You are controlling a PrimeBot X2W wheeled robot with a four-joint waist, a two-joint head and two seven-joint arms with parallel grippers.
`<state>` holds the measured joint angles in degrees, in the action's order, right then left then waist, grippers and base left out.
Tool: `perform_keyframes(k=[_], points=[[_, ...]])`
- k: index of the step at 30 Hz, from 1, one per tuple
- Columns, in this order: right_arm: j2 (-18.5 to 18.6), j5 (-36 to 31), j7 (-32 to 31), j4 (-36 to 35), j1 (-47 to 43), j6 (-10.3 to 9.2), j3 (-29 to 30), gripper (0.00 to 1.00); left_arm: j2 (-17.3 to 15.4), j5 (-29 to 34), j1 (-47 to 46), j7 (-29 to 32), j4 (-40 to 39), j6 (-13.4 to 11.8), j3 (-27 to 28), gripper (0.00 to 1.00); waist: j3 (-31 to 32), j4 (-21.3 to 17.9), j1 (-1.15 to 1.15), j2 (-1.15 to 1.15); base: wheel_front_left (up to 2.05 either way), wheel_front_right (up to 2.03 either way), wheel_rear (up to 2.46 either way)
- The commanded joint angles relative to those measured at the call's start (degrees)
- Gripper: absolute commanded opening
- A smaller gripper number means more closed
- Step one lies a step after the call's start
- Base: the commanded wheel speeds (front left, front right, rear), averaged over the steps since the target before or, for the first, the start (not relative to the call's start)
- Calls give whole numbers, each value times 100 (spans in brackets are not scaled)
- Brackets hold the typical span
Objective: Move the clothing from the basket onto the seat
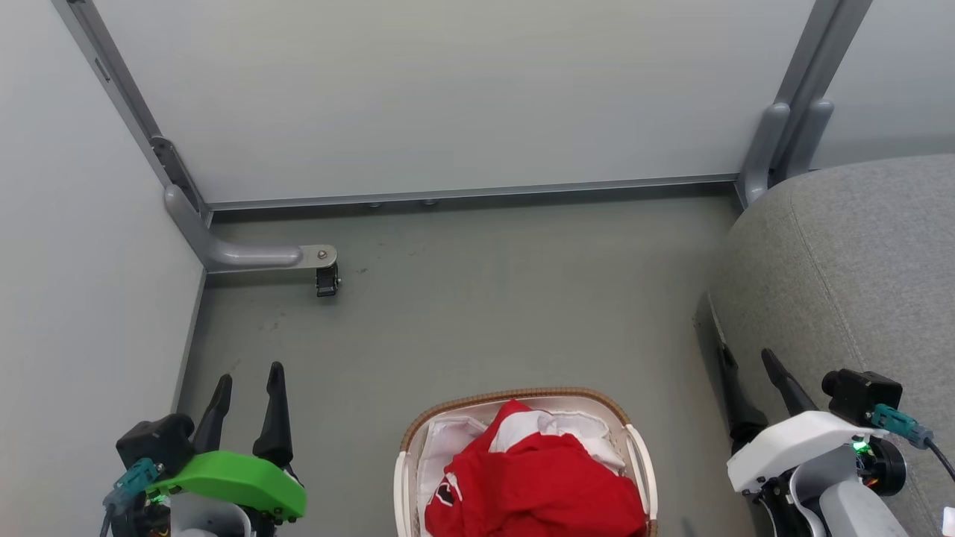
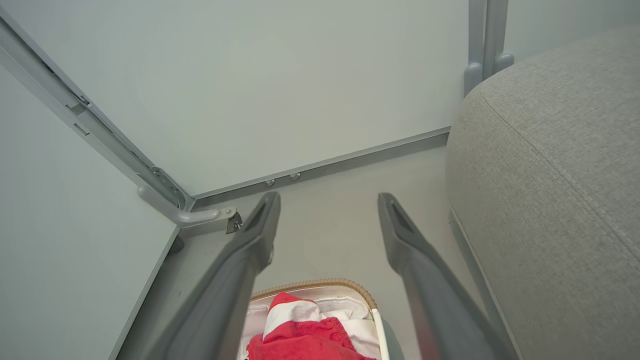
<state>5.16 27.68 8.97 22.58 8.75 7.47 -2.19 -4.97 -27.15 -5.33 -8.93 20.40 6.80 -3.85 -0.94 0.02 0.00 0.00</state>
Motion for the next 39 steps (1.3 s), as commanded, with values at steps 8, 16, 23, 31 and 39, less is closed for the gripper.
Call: perform_keyframes(k=[8, 16, 23, 31, 39], points=[[-25, -610, 156, 58, -3, 3, 16, 100, 25, 491, 67, -151, 15, 20, -22, 100, 3, -16, 0, 0, 0, 0, 0], [-47, -1051, 258, 145, -11, 2, -9, 100, 48, 906, 93, -251, 73, 51, -73, 100, -12, -34, 0, 0, 0, 0, 0], [-63, -1443, 347, 165, 46, 3, 2, 100, 54, 1271, 88, -340, 60, 65, -102, 100, -91, -73, 0, 0, 0, 0, 0], [-114, -1811, 435, 44, 363, 3, -37, 100, 66, 1483, -199, -434, 139, 73, -298, 100, -624, -309, 0, 0, 0, 0, 0], [-156, -2219, 518, -142, 782, 1, -197, 100, -33, 1470, -771, -518, 519, 73, -1217, 100, -1456, -675, 0, 0, 0, 0, 0]])
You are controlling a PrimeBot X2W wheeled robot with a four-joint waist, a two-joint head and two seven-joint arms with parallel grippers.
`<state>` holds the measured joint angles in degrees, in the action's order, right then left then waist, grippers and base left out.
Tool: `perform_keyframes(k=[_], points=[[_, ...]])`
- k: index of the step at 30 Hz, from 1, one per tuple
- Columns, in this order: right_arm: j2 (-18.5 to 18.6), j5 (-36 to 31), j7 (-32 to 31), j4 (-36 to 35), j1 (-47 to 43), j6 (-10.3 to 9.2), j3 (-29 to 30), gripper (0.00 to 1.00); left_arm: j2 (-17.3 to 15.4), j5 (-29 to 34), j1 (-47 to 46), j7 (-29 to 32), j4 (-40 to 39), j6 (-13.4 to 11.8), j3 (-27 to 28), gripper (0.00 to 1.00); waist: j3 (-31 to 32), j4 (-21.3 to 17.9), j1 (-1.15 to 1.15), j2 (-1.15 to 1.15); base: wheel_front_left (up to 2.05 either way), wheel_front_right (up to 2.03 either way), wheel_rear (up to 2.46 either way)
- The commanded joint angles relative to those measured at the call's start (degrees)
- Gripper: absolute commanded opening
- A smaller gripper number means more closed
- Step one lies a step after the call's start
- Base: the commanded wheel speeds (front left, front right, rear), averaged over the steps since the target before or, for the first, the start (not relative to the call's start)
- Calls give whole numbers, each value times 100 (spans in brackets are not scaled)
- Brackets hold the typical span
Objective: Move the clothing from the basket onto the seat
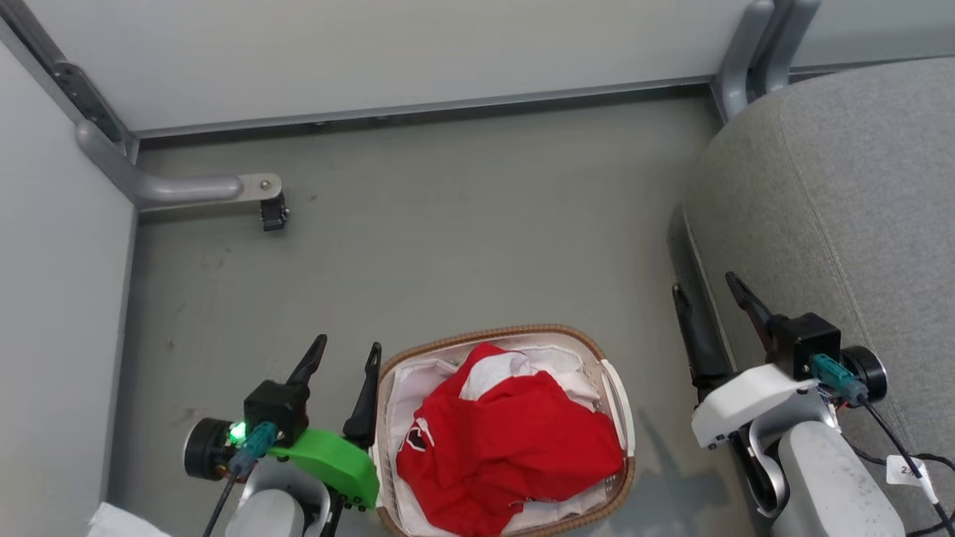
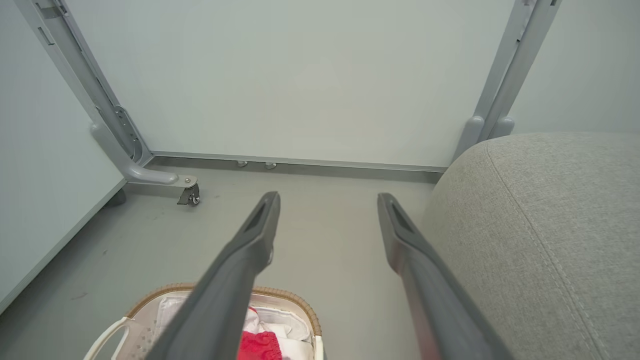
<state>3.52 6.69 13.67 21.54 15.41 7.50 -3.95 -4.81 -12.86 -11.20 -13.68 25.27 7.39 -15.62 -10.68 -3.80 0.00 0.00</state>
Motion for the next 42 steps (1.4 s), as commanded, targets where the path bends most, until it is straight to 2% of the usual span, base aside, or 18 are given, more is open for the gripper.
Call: perform_keyframes(k=[1, 12, 21, 27, 38, 42], points=[[4, -160, 57, -73, 172, -2, -50, 100, -51, 40, -276, -56, 77, 14, -164, 100, -586, -333, 0, 0, 0, 0, 0], [-31, -652, 161, -473, 726, -3, -373, 100, -221, 177, -1277, -169, 652, 16, -1652, 100, -1971, -837, 0, 0, 0, 0, 0], [-57, -599, 160, -822, 902, -3, -483, 100, -467, -18, -1940, -148, 1130, 16, -2391, 100, -2854, -1029, 0, 0, 0, 0, 0], [-62, -618, 160, -1060, 934, -3, -561, 100, -683, -153, -2324, -148, 1497, 16, -2857, 100, -3255, -1114, 0, 0, 0, 0, 0], [-57, -438, 160, -1208, 1083, -3, -778, 100, -878, -408, -2884, -148, 2205, 17, -3232, 100, -3735, -1329, 0, 0, 0, 0, 0], [-56, -376, 160, -1196, 1079, -3, -761, 100, -886, -619, -3045, -145, 2552, 17, -3541, 100, -3811, -1355, 0, 0, 0, 0, 0]])
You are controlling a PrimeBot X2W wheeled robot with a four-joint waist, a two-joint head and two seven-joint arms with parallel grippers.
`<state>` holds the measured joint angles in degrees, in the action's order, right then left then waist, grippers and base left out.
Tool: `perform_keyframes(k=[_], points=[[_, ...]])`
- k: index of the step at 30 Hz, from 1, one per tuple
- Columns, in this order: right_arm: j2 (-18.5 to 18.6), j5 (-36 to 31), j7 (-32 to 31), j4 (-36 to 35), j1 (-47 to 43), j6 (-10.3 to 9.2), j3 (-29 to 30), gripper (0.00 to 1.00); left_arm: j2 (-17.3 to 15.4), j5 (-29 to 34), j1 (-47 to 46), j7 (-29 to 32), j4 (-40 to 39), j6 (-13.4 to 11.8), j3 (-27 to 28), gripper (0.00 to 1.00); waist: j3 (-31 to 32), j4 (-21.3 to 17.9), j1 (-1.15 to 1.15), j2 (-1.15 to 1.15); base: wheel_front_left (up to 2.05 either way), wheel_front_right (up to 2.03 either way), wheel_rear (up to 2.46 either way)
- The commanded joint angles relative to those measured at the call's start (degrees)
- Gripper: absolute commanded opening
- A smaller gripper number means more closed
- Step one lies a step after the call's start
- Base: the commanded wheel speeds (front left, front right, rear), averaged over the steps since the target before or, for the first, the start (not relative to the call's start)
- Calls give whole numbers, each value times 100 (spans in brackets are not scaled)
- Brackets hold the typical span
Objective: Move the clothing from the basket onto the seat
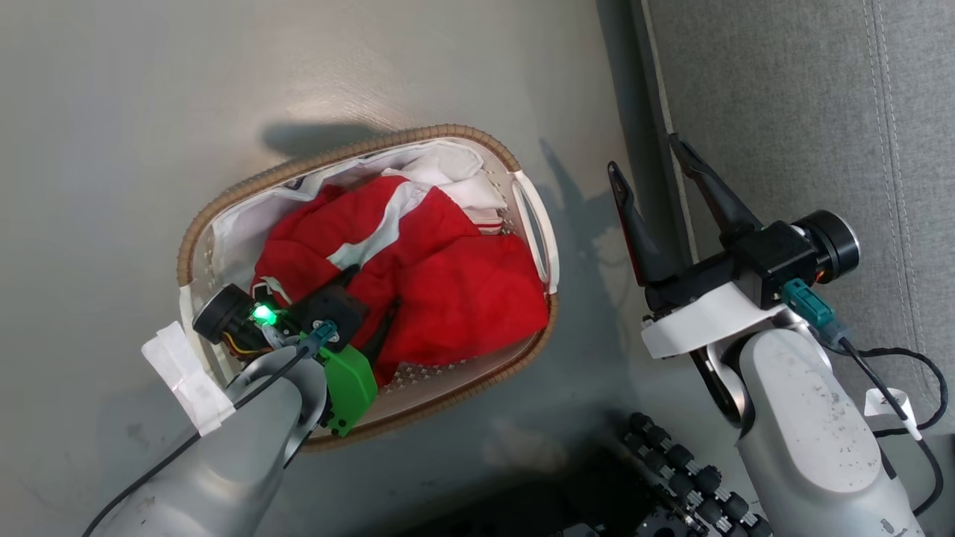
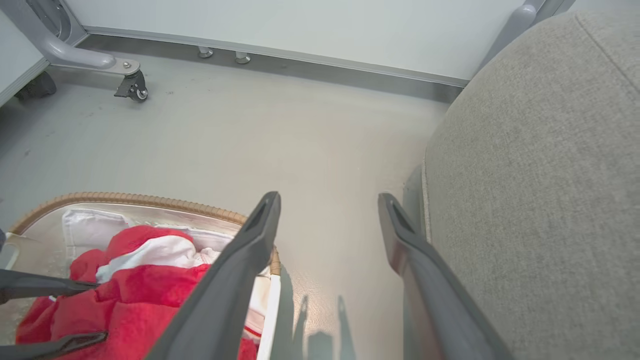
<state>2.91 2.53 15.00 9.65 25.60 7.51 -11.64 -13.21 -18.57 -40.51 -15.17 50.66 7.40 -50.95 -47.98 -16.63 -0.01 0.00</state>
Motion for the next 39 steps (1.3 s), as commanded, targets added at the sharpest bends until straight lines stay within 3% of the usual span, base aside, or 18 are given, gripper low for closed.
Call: perform_keyframes(k=[1, 4, 5, 6, 7, 16, 23, 39], points=[[3, 51, 27, -4, 74, -4, 2, 100, -48, -120, -184, 3, 43, 16, -78, 100, -95, -76, 1, 0, 0, 0, 0], [6, 77, 27, 27, 93, -4, -13, 100, -90, -311, -215, 3, 96, 16, -271, 100, -82, -77, 1, 0, 0, 0, 0], [5, 83, 27, 49, 92, -4, -22, 100, -106, -413, -212, 3, 126, 16, -333, 68, -55, -74, 1, 0, 0, 0, 0], [5, 95, 27, 70, 94, -4, -27, 100, -107, -470, -212, 3, 103, 16, -417, 7, -26, -69, 1, 0, 0, 0, 0], [6, 89, 27, 89, 98, -4, -29, 100, -90, -606, -172, 3, 136, 16, -454, 0, 22, -56, 1, 0, 0, 0, 0], [11, 129, 27, 285, -6, -4, 95, 100, -127, -1129, 158, 3, -141, 16, -757, 0, 806, 156, 1, 0, 0, 0, 0], [14, 282, 27, 456, -269, -4, 188, 100, -51, -1175, 761, 3, -685, 16, -177, 0, 1664, 354, 1, 0, 0, 0, 0], [14, 280, 27, 810, -1046, -4, 271, 100, 174, -407, 1889, 0, -2262, 16, 999, 0, 3412, 1014, 1, 0, 0, 0, 0]])
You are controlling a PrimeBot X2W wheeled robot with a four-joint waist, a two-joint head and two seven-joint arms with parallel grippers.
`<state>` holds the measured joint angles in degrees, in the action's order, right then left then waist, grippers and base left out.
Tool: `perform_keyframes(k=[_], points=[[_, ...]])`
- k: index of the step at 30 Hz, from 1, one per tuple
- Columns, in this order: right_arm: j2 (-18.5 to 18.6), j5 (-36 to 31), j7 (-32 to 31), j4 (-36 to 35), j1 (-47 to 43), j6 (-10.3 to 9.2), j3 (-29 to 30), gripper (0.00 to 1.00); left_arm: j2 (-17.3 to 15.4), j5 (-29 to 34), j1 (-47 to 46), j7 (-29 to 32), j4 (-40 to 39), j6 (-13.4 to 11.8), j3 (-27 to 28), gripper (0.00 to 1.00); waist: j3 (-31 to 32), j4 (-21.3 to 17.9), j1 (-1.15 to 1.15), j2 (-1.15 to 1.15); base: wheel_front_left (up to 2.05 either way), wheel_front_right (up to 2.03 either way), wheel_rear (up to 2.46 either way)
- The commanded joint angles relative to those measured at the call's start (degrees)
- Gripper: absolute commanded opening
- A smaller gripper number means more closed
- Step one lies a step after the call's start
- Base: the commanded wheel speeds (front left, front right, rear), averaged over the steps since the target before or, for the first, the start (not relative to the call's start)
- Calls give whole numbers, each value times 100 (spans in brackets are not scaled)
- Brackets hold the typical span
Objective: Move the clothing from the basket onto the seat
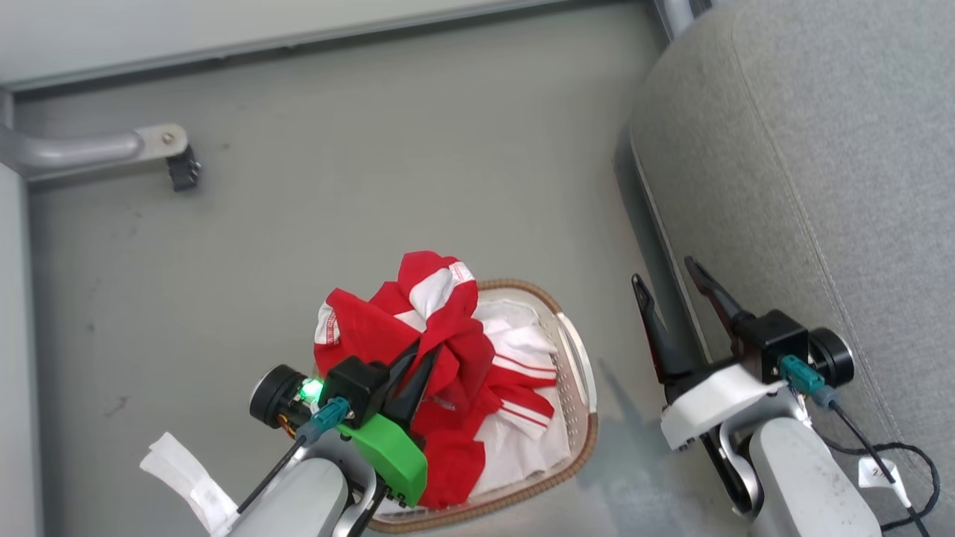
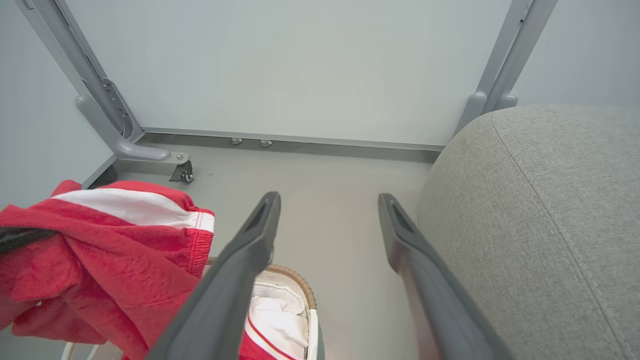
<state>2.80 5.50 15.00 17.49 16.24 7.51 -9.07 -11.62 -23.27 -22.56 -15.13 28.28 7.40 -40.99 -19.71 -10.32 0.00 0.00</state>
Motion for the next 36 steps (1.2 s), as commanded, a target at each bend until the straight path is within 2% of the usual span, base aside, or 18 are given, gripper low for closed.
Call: perform_keyframes(k=[1, 17, 19, 21, 27, 31, 36], points=[[25, -27, 27, 47, -160, -4, 16, 100, 43, 84, 142, -3, -139, 16, 103, 0, 665, 416, 0, 0, 0, 0, 0], [22, -41, 27, 315, -845, -4, -204, 100, 219, 504, 232, -3, -1716, 16, 1060, 0, 1643, 665, 0, 0, 0, 0, 0], [20, 130, 27, 161, -851, -4, -426, 100, 233, 510, 286, -3, -1776, 16, 1089, 0, 1695, 672, 0, 0, 0, 0, 0], [46, 302, 26, -60, -801, -4, -927, 100, 228, 529, 340, -3, -1776, 16, 1093, 0, 1736, 664, 0, 0, 0, 0, 0], [343, 673, 26, -612, -362, -5, -2108, 100, 287, 535, 341, -3, -1737, 16, 1025, 0, 1756, 703, 0, 0, 0, 0, 0], [231, 668, 26, -393, 17, -4, -2368, 100, 361, 517, 312, -3, -1742, 16, 866, 0, 1755, 825, 0, 0, 0, 0, 0], [85, 515, 20, 370, 470, -5, -2531, 100, 460, 368, 258, -3, -1746, 16, 530, 0, 1761, 1045, 0, 0, 0, 0, 0]])
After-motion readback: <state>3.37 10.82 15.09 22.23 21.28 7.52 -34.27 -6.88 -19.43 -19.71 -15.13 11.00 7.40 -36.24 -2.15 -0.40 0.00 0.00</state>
